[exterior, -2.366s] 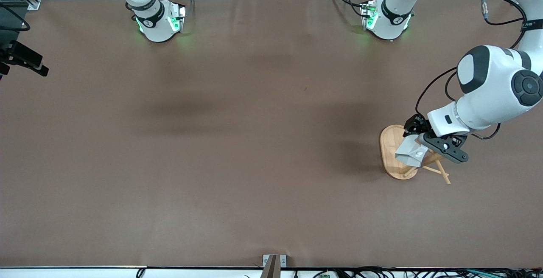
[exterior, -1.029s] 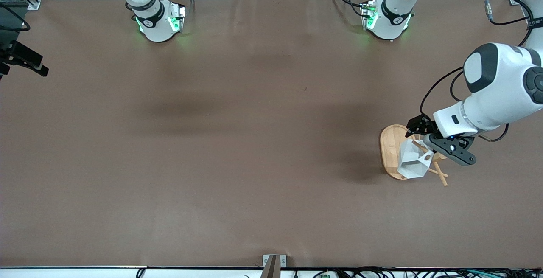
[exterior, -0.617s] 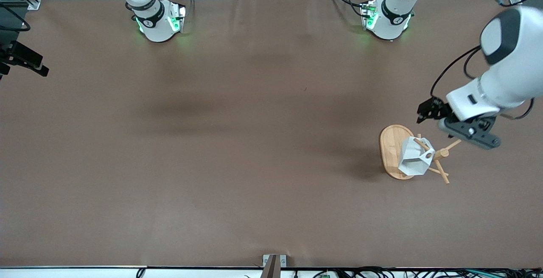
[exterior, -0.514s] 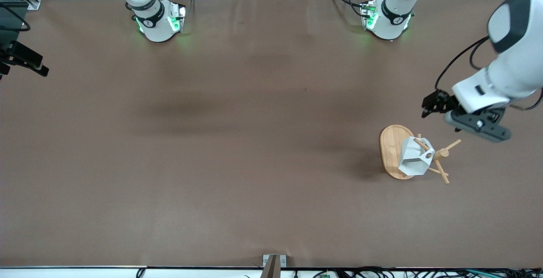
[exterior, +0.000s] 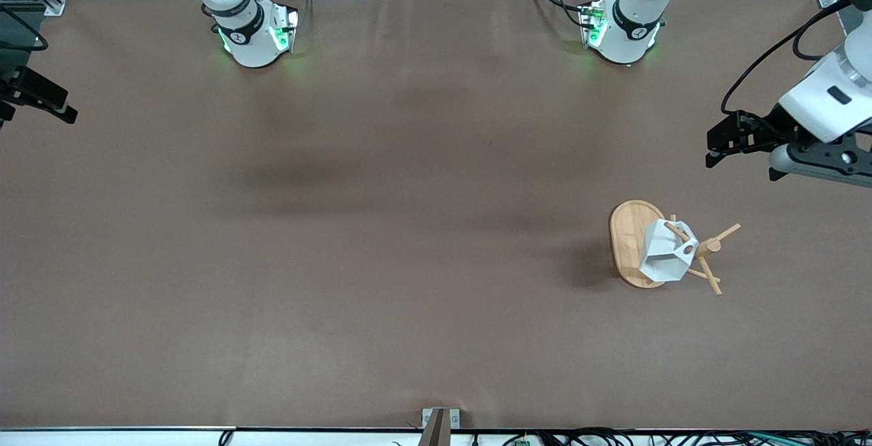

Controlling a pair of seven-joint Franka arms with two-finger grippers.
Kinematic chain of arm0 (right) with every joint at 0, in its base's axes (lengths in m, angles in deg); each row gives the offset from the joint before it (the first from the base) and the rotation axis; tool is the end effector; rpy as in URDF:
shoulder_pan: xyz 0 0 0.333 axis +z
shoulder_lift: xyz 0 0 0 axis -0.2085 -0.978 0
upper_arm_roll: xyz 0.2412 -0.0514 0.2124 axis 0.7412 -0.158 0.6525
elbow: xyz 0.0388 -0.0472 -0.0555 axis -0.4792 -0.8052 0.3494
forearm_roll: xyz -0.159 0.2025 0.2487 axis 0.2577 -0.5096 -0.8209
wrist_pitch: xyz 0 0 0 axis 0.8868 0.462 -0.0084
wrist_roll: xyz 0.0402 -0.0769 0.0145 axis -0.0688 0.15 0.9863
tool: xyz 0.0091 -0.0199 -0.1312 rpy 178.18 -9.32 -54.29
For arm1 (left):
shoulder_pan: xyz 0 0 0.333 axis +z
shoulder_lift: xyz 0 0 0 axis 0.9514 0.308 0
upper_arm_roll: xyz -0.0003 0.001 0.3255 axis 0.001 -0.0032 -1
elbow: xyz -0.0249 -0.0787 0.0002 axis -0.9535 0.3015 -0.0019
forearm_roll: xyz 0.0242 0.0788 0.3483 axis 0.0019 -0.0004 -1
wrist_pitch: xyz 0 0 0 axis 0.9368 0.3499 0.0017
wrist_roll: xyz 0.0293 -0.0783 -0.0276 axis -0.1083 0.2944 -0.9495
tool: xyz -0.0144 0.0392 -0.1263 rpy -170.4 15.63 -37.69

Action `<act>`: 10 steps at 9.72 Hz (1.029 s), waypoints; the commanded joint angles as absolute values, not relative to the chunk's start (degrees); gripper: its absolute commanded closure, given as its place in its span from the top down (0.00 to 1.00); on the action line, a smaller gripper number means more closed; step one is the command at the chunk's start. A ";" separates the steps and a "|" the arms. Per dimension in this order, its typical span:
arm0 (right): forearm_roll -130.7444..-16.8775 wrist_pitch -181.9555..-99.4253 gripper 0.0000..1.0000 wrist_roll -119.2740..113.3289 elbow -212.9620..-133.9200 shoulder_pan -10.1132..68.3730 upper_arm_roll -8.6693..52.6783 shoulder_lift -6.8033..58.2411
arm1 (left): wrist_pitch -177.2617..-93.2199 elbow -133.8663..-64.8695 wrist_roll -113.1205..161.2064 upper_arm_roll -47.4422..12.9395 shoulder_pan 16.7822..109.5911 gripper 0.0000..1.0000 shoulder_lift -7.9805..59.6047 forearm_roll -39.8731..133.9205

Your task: Hang cup on rack

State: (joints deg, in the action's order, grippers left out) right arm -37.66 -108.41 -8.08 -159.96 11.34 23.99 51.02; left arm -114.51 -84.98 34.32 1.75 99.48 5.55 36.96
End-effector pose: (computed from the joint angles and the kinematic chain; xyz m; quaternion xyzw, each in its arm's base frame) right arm 0.4950 -0.0347 0.6484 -0.9993 0.0361 0.0037 0.0078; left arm 0.5522 -0.0758 0.6152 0.9913 -0.1164 0.0578 0.0219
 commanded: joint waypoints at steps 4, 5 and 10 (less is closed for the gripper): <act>-36.70 -109.27 1.00 -8.44 -161.52 10.54 24.73 52.26 | -111.87 -85.08 37.62 -19.19 79.75 1.00 2.58 36.98; -36.70 -109.18 1.00 -8.44 -161.52 10.54 24.73 52.26 | -110.73 -85.43 37.35 -21.58 77.62 1.00 1.52 36.98; -36.70 -109.27 1.00 -8.44 -161.34 10.45 24.73 52.26 | -110.19 -97.11 31.39 -33.99 65.56 1.00 -7.71 37.15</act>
State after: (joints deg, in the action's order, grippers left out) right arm -37.60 -108.54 -8.08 -159.98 11.32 23.99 51.02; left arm -110.10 -91.42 33.73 -33.08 67.03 -4.69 36.96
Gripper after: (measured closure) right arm 0.000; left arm 0.000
